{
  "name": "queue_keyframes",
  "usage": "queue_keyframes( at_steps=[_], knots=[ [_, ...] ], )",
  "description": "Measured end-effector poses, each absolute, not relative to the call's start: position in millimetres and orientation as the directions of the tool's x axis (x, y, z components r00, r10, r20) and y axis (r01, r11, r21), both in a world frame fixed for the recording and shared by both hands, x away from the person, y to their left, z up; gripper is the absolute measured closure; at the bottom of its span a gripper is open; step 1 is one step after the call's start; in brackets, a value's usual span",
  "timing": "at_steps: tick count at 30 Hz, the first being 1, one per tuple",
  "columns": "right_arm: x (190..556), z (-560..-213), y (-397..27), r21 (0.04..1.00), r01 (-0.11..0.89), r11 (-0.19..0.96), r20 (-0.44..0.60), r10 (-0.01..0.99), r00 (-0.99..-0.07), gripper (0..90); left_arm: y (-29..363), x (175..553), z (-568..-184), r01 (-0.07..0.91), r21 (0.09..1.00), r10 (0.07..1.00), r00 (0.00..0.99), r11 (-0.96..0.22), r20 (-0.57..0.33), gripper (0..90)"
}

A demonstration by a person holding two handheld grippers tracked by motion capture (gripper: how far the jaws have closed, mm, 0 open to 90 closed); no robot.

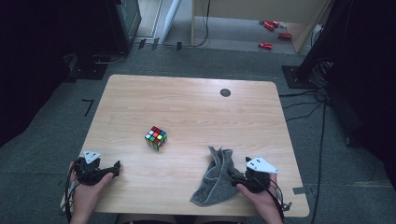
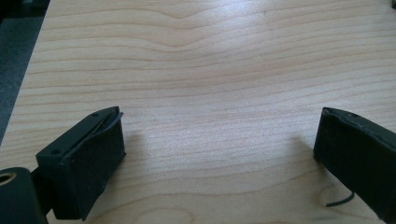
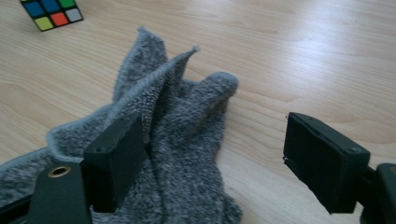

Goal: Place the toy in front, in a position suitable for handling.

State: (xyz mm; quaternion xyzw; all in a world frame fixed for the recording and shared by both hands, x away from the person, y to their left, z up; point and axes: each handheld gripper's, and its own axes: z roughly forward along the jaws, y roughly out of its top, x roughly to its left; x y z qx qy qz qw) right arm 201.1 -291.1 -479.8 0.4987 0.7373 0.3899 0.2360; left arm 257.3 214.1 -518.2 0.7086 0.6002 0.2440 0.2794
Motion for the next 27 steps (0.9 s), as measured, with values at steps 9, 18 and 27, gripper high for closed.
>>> queue_keyframes(
  at_steps=[9,18,27],
  knots=[
    [197.5,-479.0,-275.0,0.809,0.537,0.236,0.04,0.891,-0.453,24.1,213.8,257.6,-518.2,0.714,0.689,0.987,0.161,-0.124,0.01,2.0],
    [193.2,-486.3,-253.9,0.791,0.524,0.316,0.019,0.843,-0.538,21.7,213.9,257.6,-518.2,0.715,0.688,0.987,0.163,-0.125,0.011,2.0],
    [196.2,-498.7,-246.4,0.763,0.529,0.372,-0.002,0.819,-0.573,17.5,213.6,257.5,-518.2,0.713,0.688,0.985,0.174,-0.133,0.011,2.0]
  ],
)
